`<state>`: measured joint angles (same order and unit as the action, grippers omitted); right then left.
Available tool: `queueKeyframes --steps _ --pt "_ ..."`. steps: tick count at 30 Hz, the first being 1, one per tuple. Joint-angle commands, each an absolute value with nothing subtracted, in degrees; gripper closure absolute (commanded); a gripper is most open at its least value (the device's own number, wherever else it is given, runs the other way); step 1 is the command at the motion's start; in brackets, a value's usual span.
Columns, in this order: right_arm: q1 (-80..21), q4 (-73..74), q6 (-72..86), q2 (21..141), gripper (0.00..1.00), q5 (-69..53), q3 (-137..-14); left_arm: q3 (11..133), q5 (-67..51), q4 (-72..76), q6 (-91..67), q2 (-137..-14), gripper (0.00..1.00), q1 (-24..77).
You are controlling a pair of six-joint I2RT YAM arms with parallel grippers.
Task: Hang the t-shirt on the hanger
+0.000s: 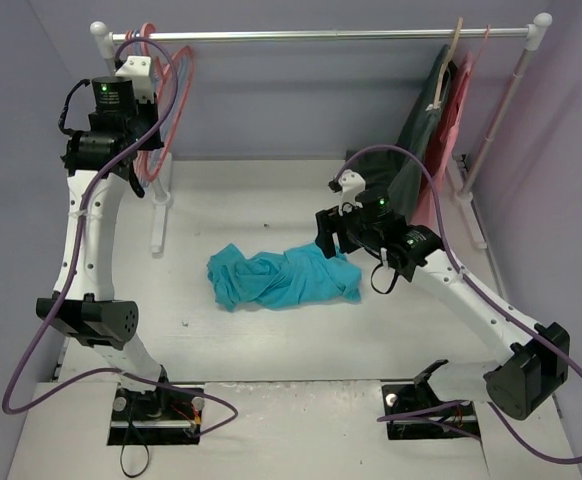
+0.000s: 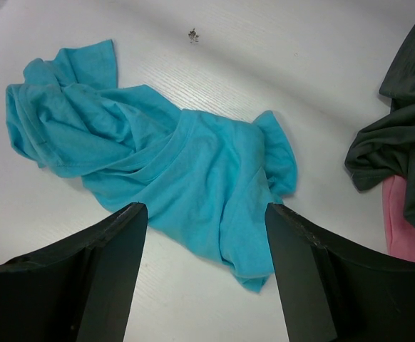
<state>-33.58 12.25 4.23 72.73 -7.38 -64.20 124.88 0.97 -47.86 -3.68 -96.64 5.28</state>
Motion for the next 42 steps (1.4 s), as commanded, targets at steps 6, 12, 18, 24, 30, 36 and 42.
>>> queueKeyframes --steps 6,12,18,24,30,36,42 --pt "-33.8 8.7 4.3 74.4 0.32 -7.7 -65.1 124.5 -1.7 -43.9 -3.8 -93.4 0.96 5.4" --pt "-33.8 9.1 4.4 76.0 0.32 -8.4 -65.9 125.7 -1.7 -42.1 -3.4 -93.7 1.00 5.4" --pt "-33.8 9.5 4.1 76.6 0.32 -8.6 -66.8 131.5 -1.9 -41.0 -3.8 -94.6 1.00 6.0" --pt "-33.8 9.6 4.1 76.2 0.31 -8.4 -66.8 135.7 -3.8 -39.1 -5.2 -93.6 1.00 6.7" --pt "-33.8 9.8 4.4 75.1 0.31 -8.3 -66.2 129.2 -3.7 -38.2 -4.7 -90.3 1.00 9.0" --pt "-33.8 9.8 5.0 74.7 0.31 -8.7 -65.7 119.7 -2.6 -34.3 -4.7 -86.1 1.00 11.4" --pt "-33.8 9.9 5.3 75.1 0.31 -9.7 -65.7 108.9 2.7 -20.5 -2.8 -79.6 1.00 15.6"
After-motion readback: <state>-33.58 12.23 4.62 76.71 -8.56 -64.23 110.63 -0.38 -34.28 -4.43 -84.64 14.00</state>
